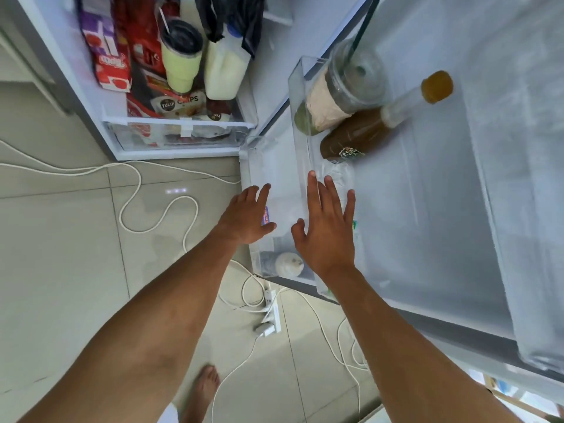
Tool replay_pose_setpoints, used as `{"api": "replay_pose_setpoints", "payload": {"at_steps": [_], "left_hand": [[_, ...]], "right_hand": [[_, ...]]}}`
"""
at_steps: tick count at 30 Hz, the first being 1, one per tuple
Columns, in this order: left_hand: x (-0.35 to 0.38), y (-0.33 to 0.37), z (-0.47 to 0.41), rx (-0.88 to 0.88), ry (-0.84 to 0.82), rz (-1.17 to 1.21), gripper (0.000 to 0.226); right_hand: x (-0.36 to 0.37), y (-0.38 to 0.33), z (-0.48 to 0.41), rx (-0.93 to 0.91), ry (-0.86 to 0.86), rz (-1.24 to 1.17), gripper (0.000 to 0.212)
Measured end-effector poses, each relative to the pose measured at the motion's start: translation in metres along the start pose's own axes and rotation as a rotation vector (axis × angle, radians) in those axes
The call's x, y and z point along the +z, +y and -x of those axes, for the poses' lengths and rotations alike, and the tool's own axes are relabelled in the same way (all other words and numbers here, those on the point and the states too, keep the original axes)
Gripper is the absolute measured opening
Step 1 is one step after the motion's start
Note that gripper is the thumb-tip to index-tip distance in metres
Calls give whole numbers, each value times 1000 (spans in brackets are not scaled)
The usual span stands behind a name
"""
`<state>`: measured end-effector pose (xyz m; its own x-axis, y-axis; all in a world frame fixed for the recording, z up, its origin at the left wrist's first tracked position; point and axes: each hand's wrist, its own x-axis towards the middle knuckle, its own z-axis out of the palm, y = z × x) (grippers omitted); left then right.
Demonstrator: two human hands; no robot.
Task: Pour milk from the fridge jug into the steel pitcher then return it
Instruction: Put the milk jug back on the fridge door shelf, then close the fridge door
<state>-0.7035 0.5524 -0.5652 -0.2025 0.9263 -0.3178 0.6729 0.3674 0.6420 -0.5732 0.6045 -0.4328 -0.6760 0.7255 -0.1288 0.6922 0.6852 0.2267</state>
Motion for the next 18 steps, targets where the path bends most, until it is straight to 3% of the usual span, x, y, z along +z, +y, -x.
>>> {"api": "replay_pose_setpoints", "payload": {"at_steps": [7, 18], "left_hand": [[-73, 20, 38, -13, 39, -81, 77], [-177, 72, 107, 15, 251, -265, 40]], "right_hand": [[-32, -5, -6, -16, -134, -141, 77], [-114, -31, 19, 45, 14, -494, 42]]}}
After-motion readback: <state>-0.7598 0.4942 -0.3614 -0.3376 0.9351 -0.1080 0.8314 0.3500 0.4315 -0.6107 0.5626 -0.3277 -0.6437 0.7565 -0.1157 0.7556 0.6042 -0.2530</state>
